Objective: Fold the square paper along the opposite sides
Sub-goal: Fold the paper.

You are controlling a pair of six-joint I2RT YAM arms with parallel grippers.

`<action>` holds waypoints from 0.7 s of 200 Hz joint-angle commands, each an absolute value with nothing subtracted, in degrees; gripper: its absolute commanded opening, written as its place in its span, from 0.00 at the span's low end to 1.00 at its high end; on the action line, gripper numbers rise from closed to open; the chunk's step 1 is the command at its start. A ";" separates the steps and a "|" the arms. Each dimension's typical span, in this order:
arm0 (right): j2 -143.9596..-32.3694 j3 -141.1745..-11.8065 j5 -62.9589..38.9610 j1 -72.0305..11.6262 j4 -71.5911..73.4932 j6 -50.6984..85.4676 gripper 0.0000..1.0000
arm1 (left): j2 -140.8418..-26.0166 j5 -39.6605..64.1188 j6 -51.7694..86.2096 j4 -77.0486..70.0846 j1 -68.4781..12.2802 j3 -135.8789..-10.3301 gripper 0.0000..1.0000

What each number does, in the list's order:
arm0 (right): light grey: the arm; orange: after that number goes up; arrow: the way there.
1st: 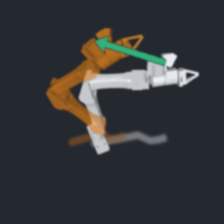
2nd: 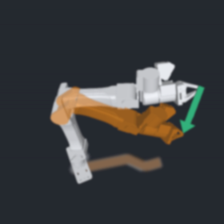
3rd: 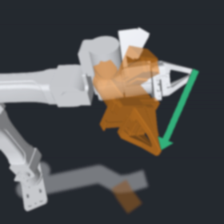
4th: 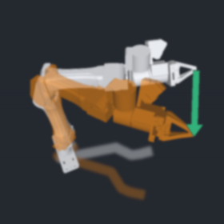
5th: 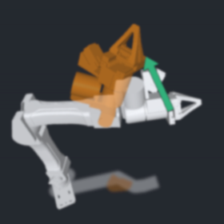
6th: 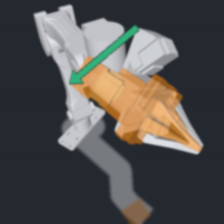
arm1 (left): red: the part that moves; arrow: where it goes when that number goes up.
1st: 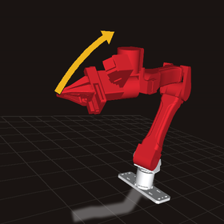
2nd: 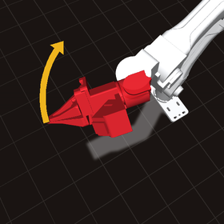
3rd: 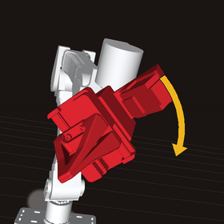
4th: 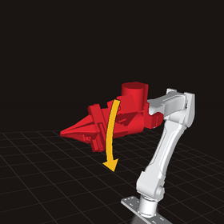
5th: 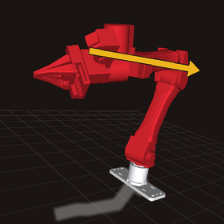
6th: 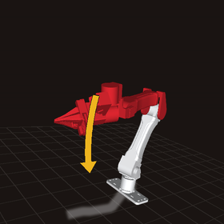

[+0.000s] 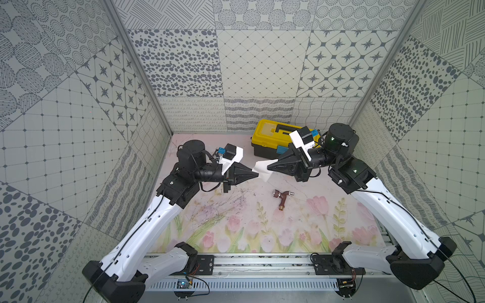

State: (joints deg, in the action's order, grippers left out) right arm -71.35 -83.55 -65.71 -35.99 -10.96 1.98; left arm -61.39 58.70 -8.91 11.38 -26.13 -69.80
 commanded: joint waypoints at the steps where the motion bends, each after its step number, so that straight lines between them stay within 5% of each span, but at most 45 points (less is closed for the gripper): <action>1: -71.52 -83.76 -63.02 -36.25 -11.32 1.07 0.06 | -60.35 60.14 -8.44 9.92 -26.04 -69.88 0.00; 140: -71.95 -84.88 -53.38 -36.22 -14.97 -0.97 0.05 | -58.44 60.72 -8.47 10.30 -26.02 -69.43 0.07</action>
